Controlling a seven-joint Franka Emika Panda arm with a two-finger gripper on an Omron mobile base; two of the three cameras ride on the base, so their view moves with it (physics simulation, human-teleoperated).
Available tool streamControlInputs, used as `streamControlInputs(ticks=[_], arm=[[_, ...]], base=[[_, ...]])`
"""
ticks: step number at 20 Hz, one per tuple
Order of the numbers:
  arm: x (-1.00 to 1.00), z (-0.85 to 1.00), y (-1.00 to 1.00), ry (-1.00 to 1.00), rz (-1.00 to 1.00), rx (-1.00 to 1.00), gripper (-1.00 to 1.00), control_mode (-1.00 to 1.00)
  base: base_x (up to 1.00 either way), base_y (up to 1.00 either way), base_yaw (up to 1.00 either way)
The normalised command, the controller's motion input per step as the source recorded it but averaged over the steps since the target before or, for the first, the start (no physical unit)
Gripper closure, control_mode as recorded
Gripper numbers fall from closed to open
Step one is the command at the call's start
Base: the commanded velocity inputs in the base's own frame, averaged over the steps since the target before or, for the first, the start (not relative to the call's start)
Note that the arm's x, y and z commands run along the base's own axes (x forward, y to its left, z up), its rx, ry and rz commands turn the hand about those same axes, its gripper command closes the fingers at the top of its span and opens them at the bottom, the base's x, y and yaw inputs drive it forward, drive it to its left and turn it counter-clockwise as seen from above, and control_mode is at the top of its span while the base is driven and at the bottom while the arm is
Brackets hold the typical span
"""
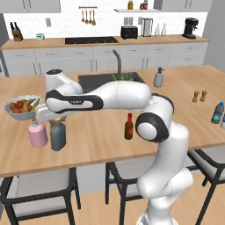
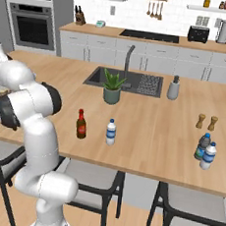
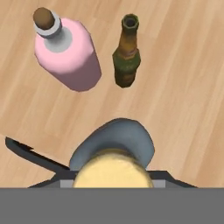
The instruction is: Move the plastic bottles in the middle to the plastics group, and the glass bottles in the middle to the glass group.
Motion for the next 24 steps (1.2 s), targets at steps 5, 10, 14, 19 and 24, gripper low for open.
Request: streamControlInputs(ticks=[5,10,14,19,24], arm=[[0.25,0.00,0.33,0.00,0.00,-0.02,1.00,-1.00],[0.33,0.00,0.23,0.01,0.00,0.00,1.00,-1.00],[0.17,-0.14,0.18,0.00,0.00,-0.02,1.00,-1.00],[0.07,-0.18,0.04,0.00,0.00,0.00,1.00,-1.00],[0.05,-0.23,0.00,0.00,0.00,0.00,1.00,-1.00]], base=[[0.00,0.00,0.00],[0.00,0.00,0.00],[0.00,0.00,0.00],[0.00,0.00,0.00],[0.00,0.00,0.00]])
